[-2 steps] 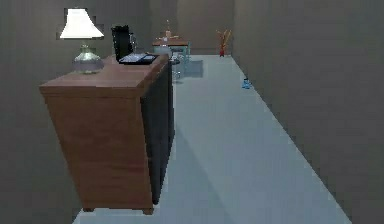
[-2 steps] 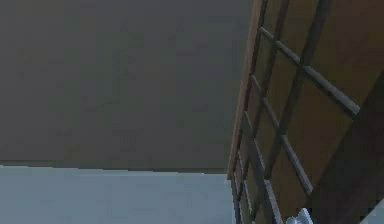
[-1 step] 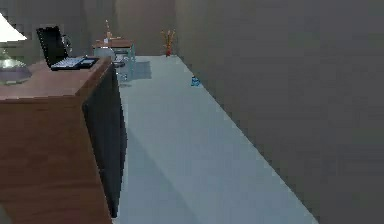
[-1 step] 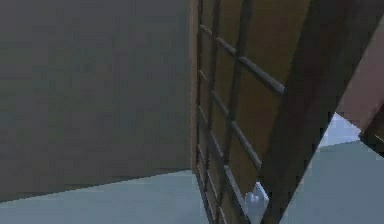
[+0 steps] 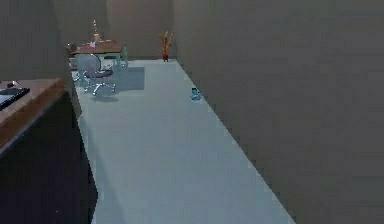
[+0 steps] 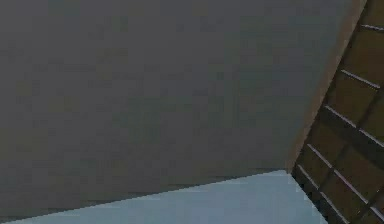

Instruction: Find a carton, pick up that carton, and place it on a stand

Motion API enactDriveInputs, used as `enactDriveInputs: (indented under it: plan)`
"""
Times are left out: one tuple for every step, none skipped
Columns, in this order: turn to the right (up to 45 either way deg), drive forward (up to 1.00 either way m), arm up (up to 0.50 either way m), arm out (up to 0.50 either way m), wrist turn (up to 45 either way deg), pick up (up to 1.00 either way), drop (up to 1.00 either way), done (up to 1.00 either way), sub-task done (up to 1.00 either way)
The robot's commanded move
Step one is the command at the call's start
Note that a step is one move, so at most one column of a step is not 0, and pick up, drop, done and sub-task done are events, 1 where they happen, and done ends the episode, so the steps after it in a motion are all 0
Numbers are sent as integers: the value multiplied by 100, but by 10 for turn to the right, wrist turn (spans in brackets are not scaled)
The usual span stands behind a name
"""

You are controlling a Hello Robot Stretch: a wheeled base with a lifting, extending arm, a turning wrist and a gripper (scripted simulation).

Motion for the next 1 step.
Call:
enactDriveInputs:
  plan:
    - [-90, 0, 0, 0, 0, 0, 0, 0, 0]
